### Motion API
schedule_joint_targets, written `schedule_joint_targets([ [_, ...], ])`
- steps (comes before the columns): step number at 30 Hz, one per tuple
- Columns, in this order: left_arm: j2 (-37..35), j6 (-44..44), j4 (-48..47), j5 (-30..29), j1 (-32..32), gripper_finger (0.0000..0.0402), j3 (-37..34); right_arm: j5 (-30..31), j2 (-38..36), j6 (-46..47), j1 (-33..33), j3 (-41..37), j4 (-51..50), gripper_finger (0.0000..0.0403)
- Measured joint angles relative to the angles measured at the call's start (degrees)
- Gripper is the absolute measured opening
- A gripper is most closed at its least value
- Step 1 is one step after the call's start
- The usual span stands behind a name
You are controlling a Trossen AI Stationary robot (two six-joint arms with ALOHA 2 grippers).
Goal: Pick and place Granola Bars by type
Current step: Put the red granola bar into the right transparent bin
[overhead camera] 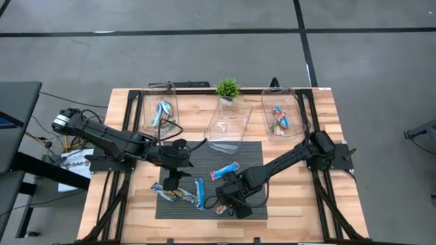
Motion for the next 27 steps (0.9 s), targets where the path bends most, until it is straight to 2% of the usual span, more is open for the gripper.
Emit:
schedule_joint_targets([
  [4,0.0,-0.3,0.0,0.0,0.0,0.0169,0.0,-3.1,1.9,-0.1,-0.8,0.1,0.8,0.0187],
  [11,0.0,-0.7,0.0,0.0,0.0,0.0169,0.0,-4.1,4.1,-0.9,-0.8,-0.3,-0.9,0.0186],
  [14,0.0,-0.8,0.0,0.0,0.0,0.0169,0.0,-5.0,5.3,-0.9,-0.9,0.0,-0.5,0.0174],
  [17,0.0,-0.8,-0.1,0.0,0.0,0.0169,0.0,-5.7,6.1,0.9,-0.9,0.1,-0.4,0.0146],
  [25,0.0,-1.0,0.0,-0.1,0.0,0.0169,0.0,-6.5,5.8,4.0,-1.7,1.1,-1.8,0.0027],
  [27,0.0,-1.0,0.0,-0.1,0.0,0.0169,0.0,-7.7,5.8,4.9,-2.4,2.2,-1.8,0.0012],
])
